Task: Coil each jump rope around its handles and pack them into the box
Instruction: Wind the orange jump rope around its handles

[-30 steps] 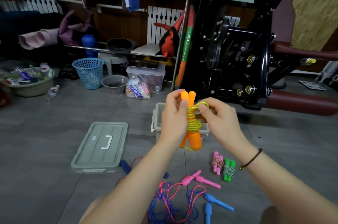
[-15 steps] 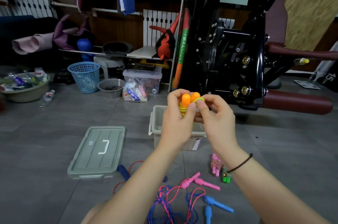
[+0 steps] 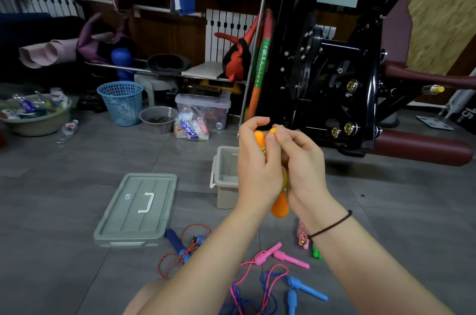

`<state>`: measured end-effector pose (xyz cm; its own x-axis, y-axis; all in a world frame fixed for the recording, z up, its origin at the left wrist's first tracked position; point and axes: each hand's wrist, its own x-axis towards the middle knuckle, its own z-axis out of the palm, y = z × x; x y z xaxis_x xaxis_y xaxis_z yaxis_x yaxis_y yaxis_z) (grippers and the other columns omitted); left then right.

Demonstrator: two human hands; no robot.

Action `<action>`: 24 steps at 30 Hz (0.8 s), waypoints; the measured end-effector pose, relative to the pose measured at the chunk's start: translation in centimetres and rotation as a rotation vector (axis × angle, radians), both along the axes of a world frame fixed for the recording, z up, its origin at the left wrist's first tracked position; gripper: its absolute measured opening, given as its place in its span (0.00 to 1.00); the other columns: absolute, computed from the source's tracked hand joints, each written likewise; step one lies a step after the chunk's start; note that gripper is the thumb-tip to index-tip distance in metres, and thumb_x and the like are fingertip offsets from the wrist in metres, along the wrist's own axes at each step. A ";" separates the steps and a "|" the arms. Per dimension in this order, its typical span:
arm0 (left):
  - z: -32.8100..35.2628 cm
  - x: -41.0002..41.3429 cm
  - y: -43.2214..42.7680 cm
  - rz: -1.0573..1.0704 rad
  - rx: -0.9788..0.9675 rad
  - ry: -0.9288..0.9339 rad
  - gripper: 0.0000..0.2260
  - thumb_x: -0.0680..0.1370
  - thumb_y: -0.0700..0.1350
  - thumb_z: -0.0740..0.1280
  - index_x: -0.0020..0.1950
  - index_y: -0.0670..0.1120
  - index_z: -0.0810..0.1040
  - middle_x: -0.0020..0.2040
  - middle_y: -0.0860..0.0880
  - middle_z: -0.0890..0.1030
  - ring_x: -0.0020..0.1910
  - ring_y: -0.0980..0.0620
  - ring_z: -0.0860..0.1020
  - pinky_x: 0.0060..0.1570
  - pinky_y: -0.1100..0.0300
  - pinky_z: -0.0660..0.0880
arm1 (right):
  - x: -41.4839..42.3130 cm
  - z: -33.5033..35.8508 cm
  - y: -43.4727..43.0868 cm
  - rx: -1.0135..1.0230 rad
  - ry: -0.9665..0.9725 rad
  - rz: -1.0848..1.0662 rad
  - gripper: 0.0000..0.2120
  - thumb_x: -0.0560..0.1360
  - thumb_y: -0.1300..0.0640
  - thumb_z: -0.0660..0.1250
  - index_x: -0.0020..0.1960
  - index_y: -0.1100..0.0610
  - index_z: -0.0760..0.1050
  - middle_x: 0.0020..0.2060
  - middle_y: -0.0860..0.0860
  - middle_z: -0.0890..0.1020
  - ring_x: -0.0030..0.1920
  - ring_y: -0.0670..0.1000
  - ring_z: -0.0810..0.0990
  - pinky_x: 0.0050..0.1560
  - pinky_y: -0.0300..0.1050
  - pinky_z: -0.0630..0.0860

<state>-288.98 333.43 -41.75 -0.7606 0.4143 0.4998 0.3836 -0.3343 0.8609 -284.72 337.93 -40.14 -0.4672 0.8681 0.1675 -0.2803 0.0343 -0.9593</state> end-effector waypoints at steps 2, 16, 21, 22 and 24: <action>-0.1 0.0 0.0 0.046 0.002 0.031 0.07 0.79 0.48 0.56 0.56 0.57 0.66 0.52 0.50 0.77 0.49 0.52 0.77 0.46 0.55 0.74 | -0.1 0.2 -0.3 -0.072 0.024 0.015 0.07 0.75 0.56 0.68 0.39 0.57 0.80 0.31 0.48 0.78 0.37 0.48 0.77 0.41 0.44 0.74; 0.9 -0.5 -0.6 0.181 0.096 -0.030 0.07 0.78 0.40 0.60 0.50 0.52 0.67 0.44 0.54 0.74 0.40 0.57 0.74 0.39 0.65 0.70 | -1.7 1.4 -2.1 -0.098 0.093 -0.018 0.12 0.77 0.62 0.63 0.58 0.51 0.71 0.33 0.49 0.73 0.38 0.48 0.76 0.46 0.46 0.78; 1.8 -0.7 -1.0 0.179 0.167 -0.079 0.07 0.78 0.36 0.59 0.52 0.48 0.69 0.41 0.58 0.74 0.39 0.59 0.74 0.39 0.64 0.71 | -1.8 1.7 -1.9 0.106 0.112 -0.029 0.20 0.78 0.66 0.60 0.66 0.49 0.67 0.33 0.48 0.71 0.35 0.42 0.73 0.47 0.39 0.76; 1.9 -0.9 -1.0 0.173 0.187 -0.107 0.08 0.78 0.36 0.59 0.52 0.48 0.69 0.40 0.60 0.75 0.39 0.60 0.74 0.40 0.63 0.71 | -1.7 1.7 -1.8 0.150 0.111 -0.005 0.20 0.78 0.66 0.61 0.66 0.49 0.68 0.35 0.48 0.72 0.35 0.41 0.73 0.45 0.35 0.76; 2.0 -1.3 -1.2 0.159 0.215 -0.144 0.09 0.79 0.35 0.58 0.52 0.49 0.69 0.38 0.63 0.75 0.38 0.61 0.74 0.41 0.63 0.72 | -1.7 1.8 -1.4 0.238 0.083 0.041 0.18 0.78 0.64 0.62 0.65 0.49 0.69 0.40 0.48 0.74 0.36 0.37 0.74 0.41 0.31 0.75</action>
